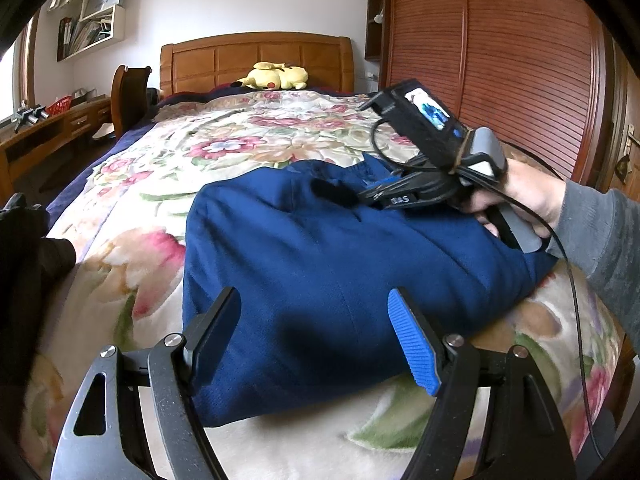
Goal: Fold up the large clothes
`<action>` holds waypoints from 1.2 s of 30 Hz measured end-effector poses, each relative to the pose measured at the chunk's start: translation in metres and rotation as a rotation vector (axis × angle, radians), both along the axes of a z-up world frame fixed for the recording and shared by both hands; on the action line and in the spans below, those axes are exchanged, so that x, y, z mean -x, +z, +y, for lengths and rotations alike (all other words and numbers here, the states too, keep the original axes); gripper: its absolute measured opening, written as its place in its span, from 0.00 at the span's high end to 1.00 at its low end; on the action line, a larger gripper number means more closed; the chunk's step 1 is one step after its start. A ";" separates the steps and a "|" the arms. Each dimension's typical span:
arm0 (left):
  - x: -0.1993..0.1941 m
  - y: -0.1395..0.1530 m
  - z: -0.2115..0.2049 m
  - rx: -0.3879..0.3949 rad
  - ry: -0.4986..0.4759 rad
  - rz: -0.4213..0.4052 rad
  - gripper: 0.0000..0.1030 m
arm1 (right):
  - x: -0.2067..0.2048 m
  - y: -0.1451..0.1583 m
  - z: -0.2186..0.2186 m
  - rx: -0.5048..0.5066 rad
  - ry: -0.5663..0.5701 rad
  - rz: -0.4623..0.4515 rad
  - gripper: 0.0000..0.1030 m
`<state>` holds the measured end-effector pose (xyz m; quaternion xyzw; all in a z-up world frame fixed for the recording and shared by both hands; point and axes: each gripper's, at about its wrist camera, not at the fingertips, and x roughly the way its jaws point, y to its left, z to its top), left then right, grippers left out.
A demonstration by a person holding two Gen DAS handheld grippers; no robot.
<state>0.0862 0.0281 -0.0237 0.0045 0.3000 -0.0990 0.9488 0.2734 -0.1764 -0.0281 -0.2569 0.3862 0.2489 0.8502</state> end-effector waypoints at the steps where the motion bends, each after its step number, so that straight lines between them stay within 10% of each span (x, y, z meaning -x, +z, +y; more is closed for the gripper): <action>1: 0.001 0.000 0.000 0.000 0.000 0.000 0.25 | 0.004 0.001 0.001 -0.007 0.025 -0.003 0.95; 12: 0.002 0.001 0.004 0.001 0.008 -0.003 0.25 | 0.053 0.008 -0.001 -0.005 0.144 -0.051 0.97; 25: -0.004 -0.006 0.004 -0.010 0.005 0.027 0.25 | 0.018 0.067 0.021 -0.044 -0.069 -0.414 0.97; 29: -0.007 -0.007 0.006 -0.003 0.008 0.045 0.25 | -0.004 0.070 0.004 -0.078 -0.210 -0.348 0.34; 36: -0.005 -0.005 0.005 -0.010 0.008 0.037 0.25 | -0.023 0.063 -0.080 -0.030 -0.391 -0.275 0.34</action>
